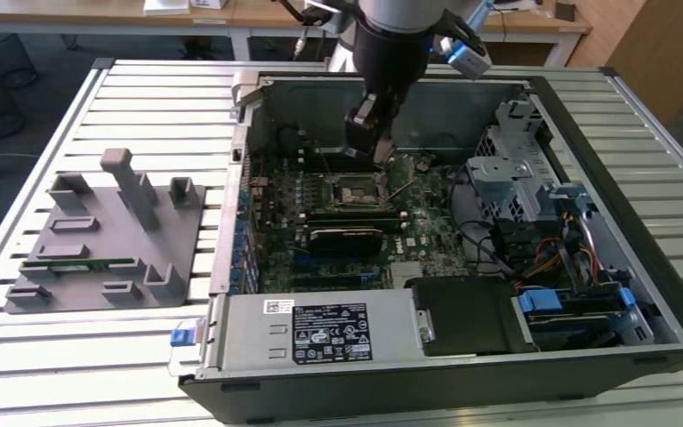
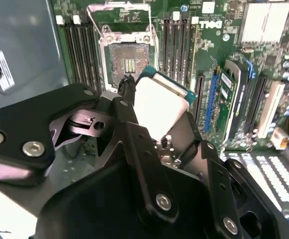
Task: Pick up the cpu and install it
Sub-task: 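Place the cpu into insertion slot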
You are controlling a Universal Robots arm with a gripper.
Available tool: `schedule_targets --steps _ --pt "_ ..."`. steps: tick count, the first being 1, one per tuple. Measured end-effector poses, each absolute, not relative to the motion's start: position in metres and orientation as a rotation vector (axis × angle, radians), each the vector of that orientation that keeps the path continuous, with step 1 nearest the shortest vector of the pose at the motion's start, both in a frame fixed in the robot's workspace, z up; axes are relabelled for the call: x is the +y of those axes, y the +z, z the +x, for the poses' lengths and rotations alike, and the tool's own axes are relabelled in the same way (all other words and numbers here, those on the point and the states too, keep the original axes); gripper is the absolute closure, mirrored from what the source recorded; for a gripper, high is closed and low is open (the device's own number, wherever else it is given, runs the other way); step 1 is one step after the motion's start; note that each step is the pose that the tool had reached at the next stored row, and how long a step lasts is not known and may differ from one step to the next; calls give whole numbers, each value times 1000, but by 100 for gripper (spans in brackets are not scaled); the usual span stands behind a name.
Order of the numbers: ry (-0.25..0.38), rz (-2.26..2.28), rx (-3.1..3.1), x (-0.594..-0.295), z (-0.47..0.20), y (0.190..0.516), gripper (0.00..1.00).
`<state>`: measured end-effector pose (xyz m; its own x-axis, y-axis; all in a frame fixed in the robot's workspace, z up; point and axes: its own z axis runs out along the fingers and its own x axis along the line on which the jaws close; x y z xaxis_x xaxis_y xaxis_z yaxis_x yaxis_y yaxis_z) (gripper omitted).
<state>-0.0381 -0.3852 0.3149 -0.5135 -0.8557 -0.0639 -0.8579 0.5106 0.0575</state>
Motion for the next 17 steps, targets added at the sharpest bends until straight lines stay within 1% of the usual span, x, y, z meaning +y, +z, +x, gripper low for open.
schedule_targets --steps 17 --pt "133 -1941 2448 -385 -38 302 47"
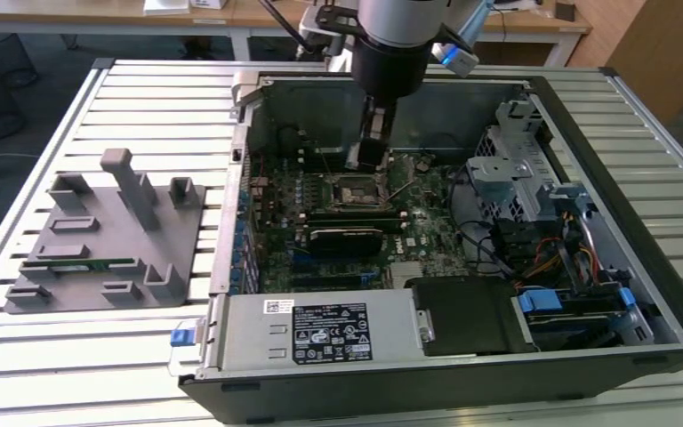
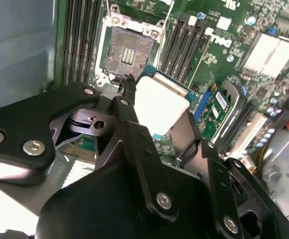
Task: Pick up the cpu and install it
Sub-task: 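Place the cpu into insertion slot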
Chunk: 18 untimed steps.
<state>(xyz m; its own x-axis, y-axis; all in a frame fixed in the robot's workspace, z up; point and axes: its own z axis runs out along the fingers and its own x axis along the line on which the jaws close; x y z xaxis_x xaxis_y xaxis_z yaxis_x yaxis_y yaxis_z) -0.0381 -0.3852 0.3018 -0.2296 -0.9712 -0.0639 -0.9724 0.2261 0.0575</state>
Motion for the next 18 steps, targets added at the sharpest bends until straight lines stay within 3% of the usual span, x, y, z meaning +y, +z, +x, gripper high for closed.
schedule_targets --steps 18 --pt "135 -2312 2121 -385 -38 292 47"
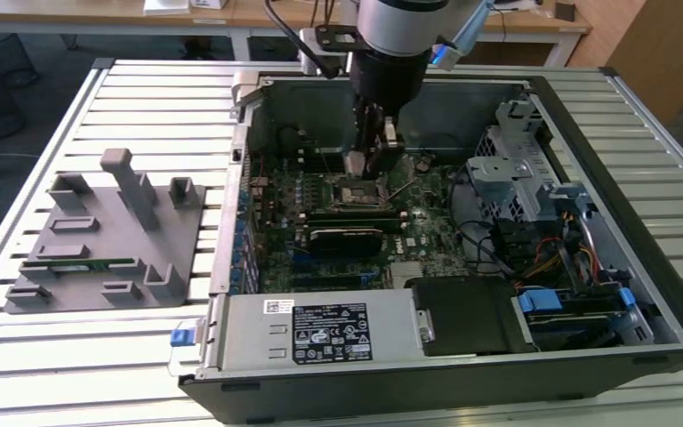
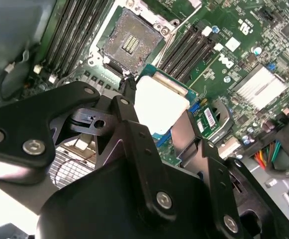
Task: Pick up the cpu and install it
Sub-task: 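Place the cpu into insertion slot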
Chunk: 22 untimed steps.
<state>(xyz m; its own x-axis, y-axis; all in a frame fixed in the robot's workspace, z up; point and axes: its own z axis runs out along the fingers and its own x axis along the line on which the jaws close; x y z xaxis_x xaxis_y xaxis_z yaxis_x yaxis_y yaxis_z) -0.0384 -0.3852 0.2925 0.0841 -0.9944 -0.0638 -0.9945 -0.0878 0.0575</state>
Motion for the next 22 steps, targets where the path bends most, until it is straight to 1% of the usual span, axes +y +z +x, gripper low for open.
schedule_targets --steps 9,22 --pt "136 -2317 2114 -373 -40 284 47" --pt "123 -2311 2108 -371 -40 267 47"
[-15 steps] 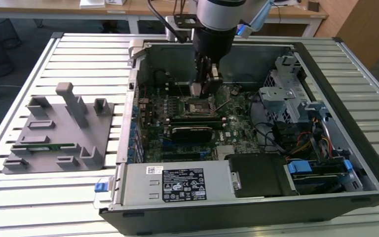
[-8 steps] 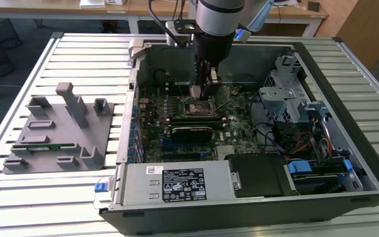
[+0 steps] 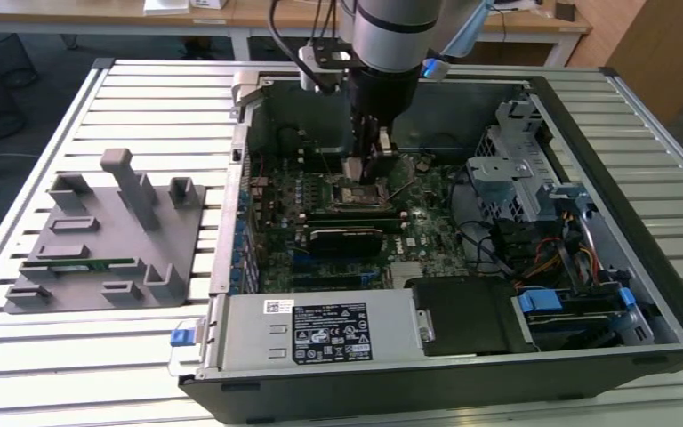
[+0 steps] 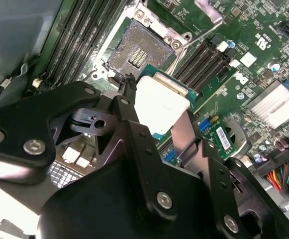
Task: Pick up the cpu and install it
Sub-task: 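Place the cpu into insertion slot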
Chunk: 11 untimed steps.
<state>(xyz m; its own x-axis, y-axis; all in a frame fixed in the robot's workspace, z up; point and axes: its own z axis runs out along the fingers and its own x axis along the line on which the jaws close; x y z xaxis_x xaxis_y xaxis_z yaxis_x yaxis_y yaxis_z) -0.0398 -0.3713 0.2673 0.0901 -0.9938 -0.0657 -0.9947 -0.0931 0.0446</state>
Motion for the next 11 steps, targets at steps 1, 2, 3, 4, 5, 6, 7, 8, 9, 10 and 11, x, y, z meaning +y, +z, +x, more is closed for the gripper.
schedule_targets --steps 1,2,3,4,5,6,7,8,9,10,11 --pt "123 -2311 2107 -371 -40 266 47" --pt "124 -2310 2107 -370 -40 265 47" --pt "124 -2310 2107 -370 -40 264 47" --pt "125 -2310 2107 -369 -40 264 47" --pt "125 -2310 2106 -369 -40 263 47" --pt "126 -2309 2106 -369 -40 262 47" --pt "126 -2309 2106 -369 -40 262 47" --pt "126 -2309 2106 -369 -40 262 47" --pt "126 -2304 2111 -369 -40 262 47" --pt "125 -2290 2126 -369 -40 261 47" --pt "125 -2269 2146 -369 -40 261 47"
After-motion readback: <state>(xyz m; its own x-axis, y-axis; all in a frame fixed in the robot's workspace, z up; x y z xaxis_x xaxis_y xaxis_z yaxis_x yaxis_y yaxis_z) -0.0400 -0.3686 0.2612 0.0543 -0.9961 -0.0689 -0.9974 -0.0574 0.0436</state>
